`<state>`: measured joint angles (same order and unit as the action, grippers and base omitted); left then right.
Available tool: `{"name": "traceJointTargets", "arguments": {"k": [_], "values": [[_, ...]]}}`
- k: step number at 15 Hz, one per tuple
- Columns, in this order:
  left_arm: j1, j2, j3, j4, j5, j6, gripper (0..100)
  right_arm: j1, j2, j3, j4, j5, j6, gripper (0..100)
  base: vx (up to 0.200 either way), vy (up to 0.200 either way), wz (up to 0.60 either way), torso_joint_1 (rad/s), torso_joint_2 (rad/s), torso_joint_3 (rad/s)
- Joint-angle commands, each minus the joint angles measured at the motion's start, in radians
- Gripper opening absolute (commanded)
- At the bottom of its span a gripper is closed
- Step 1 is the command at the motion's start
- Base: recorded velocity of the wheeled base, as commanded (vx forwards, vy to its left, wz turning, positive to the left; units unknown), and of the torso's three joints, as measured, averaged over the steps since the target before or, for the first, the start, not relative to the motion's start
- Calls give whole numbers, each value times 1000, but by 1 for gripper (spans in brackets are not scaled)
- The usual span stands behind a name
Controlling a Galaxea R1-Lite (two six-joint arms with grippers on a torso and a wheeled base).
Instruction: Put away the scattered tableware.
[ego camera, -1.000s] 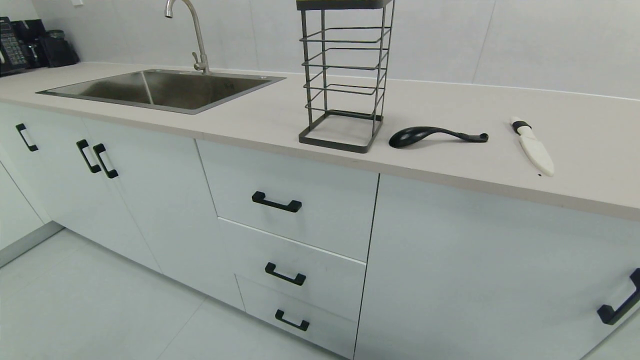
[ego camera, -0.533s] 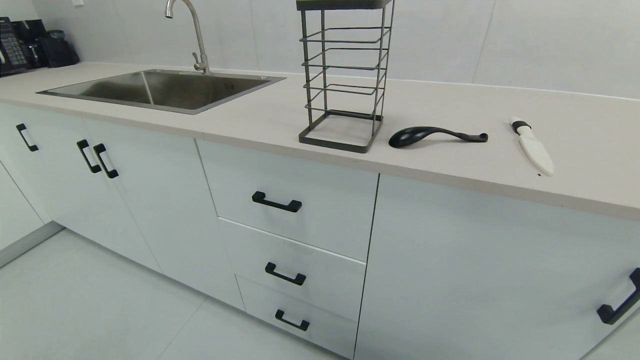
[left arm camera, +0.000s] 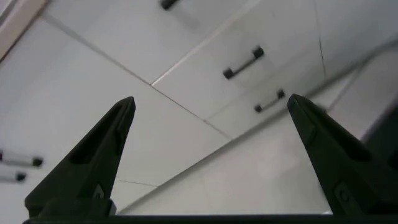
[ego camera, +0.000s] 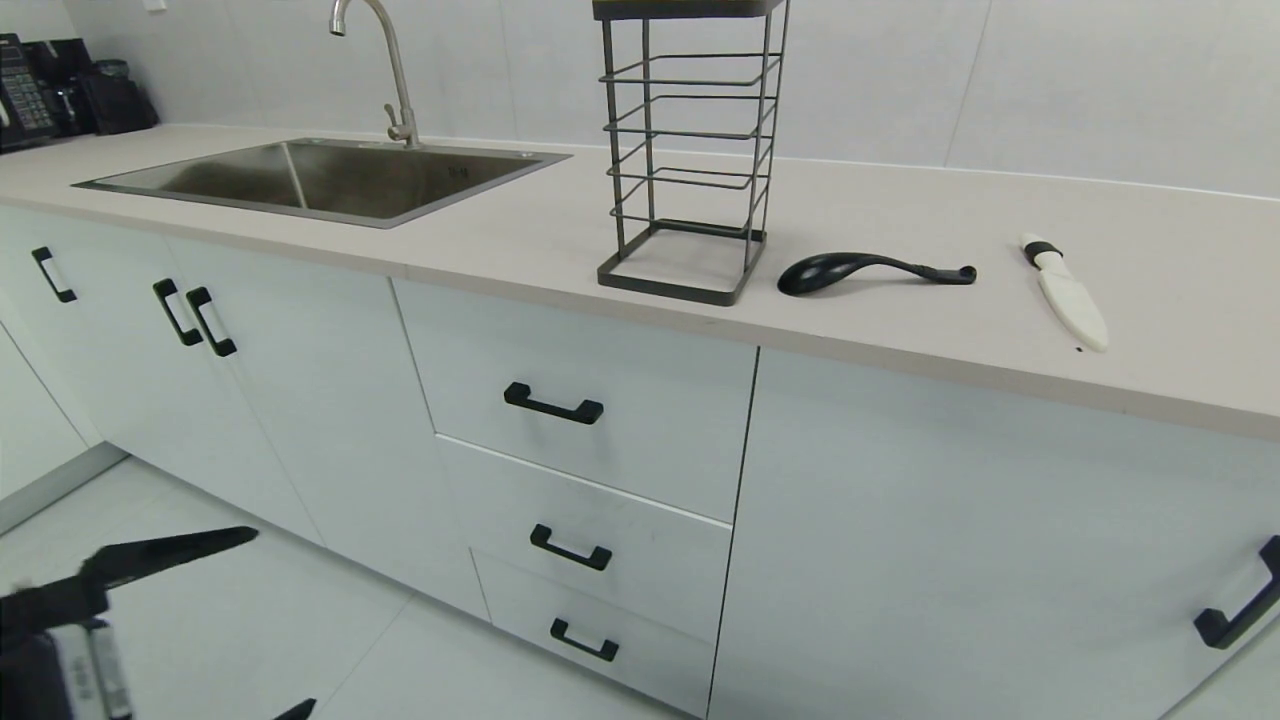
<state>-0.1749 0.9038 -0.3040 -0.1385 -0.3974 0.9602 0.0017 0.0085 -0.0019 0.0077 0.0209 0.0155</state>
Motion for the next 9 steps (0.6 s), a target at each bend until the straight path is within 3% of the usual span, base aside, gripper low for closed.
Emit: {"name": "traceJointTargets", "arguments": {"k": [1, 3, 5, 7, 9], "values": [[-67, 279, 8, 0, 15, 170, 100, 0, 1, 0, 0, 1, 0, 100, 0, 0, 0, 0, 0, 0], [-98, 348, -6, -1, 51, 238, 100, 0, 1, -1, 0, 1, 0, 100, 0, 0, 0, 0, 0, 0], [-150, 498, -43, -6, 83, 325, 100, 0, 1, 0, 0, 1, 0, 100, 0, 0, 0, 0, 0, 0], [-161, 684, -102, -82, 98, 414, 100, 0, 1, 0, 0, 1, 0, 100, 0, 0, 0, 0, 0, 0], [-161, 831, -148, -171, 95, 430, 100, 0, 1, -1, 0, 1, 0, 100, 0, 0, 0, 0, 0, 0]]}}
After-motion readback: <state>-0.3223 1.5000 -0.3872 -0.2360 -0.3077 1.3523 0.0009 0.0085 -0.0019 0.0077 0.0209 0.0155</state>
